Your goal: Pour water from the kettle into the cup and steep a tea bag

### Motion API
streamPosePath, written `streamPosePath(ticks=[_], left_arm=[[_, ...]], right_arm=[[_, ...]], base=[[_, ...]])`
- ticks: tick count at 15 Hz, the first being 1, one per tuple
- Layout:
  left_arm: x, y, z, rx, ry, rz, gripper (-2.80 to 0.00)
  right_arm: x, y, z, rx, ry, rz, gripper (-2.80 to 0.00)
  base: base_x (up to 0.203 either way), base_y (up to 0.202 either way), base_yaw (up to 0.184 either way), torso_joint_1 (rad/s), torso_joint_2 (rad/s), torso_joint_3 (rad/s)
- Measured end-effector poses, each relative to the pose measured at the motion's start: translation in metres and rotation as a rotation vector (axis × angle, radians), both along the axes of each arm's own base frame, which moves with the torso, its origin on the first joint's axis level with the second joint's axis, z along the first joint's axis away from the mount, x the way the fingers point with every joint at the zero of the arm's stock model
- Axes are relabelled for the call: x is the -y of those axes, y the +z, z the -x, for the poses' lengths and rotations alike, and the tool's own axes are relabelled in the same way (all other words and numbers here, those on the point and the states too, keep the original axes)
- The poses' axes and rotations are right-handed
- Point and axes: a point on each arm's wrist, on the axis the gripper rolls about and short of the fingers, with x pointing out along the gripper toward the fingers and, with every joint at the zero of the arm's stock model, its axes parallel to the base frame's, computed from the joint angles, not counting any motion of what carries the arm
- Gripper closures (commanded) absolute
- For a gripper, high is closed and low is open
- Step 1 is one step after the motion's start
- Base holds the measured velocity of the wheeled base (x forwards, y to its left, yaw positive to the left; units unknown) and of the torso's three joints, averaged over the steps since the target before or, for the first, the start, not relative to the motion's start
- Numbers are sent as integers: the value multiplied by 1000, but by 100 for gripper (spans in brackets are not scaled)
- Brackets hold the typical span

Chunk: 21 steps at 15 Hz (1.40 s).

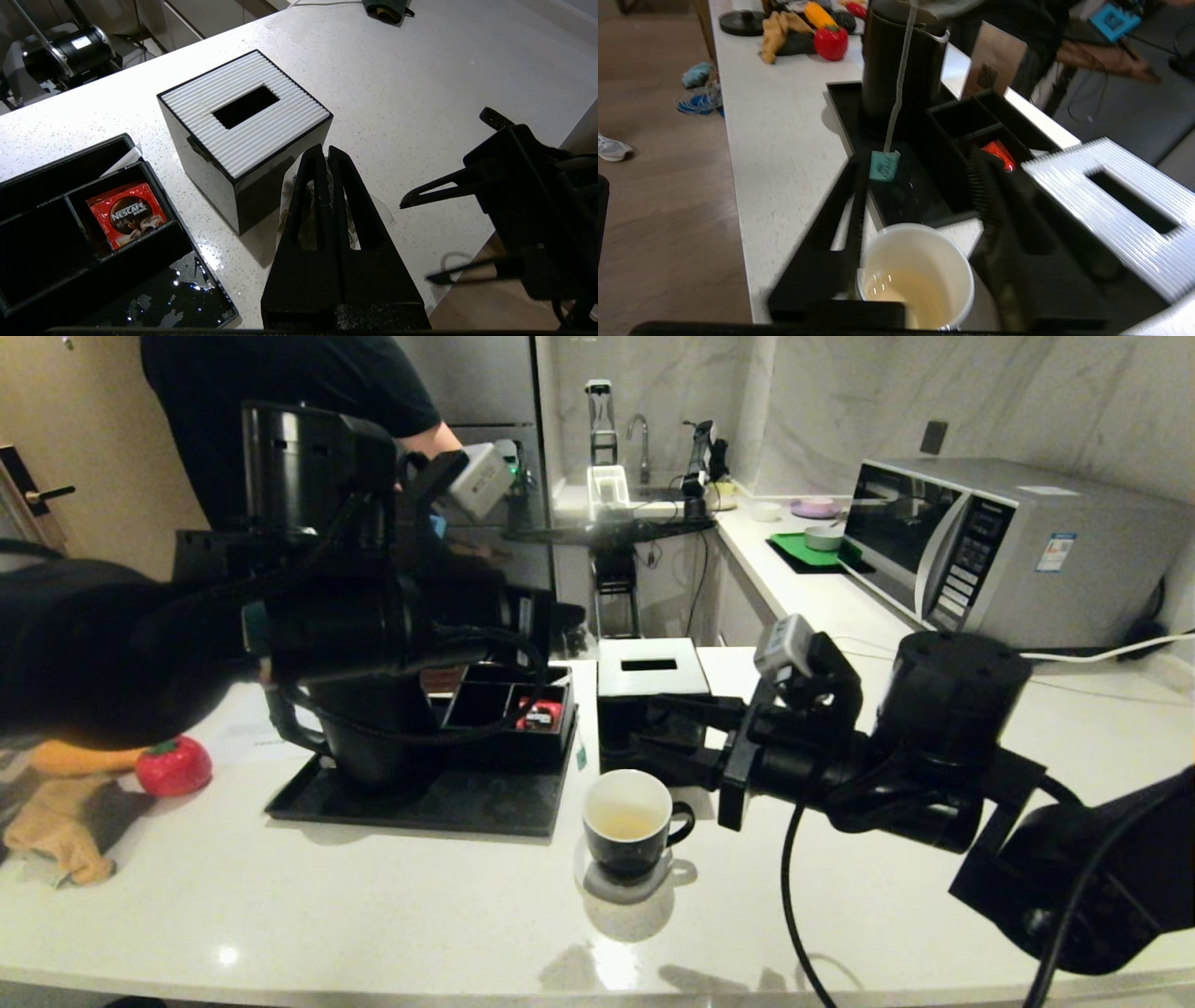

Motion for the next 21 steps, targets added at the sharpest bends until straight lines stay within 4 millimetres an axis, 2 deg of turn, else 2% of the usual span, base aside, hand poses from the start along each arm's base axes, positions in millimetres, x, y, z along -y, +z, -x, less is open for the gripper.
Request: streamPosePath(ticks=[6,11,21], left_arm=[[0,1,1,4,0,3,0],[1,4,4,13,-9,9,0],[-5,18,16,46,-11,30,0]], right_arm=[[-26,3,-7,57,52,-45,-280],[-44,4,1,55,116,-46,-280],[-61,-6,-10,62,144,-51,-280]], base=[[0,0,0,0,0,0],[0,0,0,0,0,0],[0,0,0,0,0,0]])
